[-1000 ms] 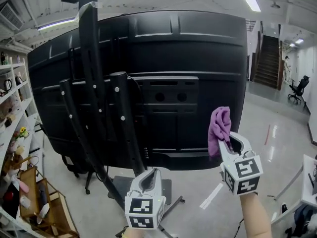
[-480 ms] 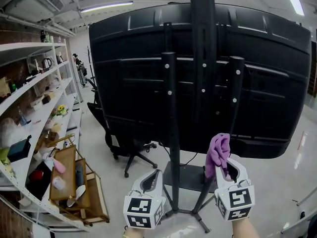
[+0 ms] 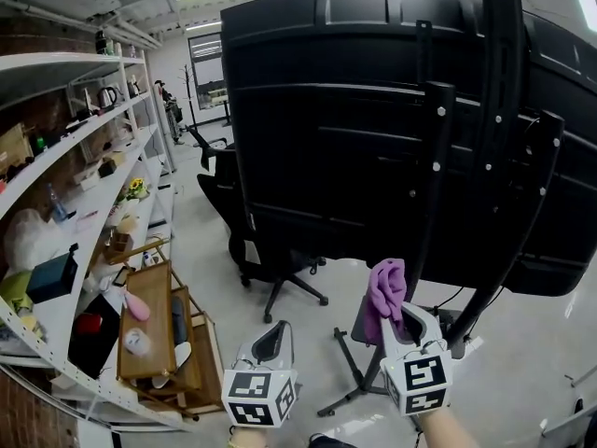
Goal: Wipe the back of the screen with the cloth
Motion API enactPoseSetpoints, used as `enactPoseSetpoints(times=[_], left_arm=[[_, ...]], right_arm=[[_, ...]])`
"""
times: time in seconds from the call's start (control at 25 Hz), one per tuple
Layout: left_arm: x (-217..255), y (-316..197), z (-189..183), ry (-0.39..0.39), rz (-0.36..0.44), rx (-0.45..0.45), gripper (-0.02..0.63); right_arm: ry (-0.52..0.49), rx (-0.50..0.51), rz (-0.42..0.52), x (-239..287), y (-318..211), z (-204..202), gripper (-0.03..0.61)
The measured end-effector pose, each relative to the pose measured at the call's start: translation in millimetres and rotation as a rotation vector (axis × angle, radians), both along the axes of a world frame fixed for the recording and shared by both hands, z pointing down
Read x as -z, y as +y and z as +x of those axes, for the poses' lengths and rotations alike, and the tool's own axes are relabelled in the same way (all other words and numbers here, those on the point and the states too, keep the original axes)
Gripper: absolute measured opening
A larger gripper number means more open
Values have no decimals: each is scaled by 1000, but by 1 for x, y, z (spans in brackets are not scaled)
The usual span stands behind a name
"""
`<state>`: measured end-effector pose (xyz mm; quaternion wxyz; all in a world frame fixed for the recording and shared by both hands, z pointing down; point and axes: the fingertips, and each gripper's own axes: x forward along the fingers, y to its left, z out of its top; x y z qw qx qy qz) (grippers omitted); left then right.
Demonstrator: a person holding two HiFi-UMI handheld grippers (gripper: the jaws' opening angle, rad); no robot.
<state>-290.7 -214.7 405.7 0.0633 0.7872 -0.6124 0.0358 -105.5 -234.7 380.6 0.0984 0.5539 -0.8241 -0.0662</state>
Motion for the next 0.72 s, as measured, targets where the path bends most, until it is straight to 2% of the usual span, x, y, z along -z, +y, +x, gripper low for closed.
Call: enactPoseSetpoints(times=[0.16, 0.32, 0.56, 0.72], left_arm=[[-13, -29, -35, 10, -5, 4, 8], [-24, -74, -54, -4, -15, -37, 8], [-19, -153, -64, -30, -15, -128, 8], [-13, -198, -76, -50, 1, -144, 8]], right_arm=[[-8, -33, -26, -23, -35, -28, 69], [-7, -102, -34, -43, -81, -44, 69], [-12, -277, -24, -57, -157, -47, 69], [3, -390, -8, -61, -193, -42, 69]])
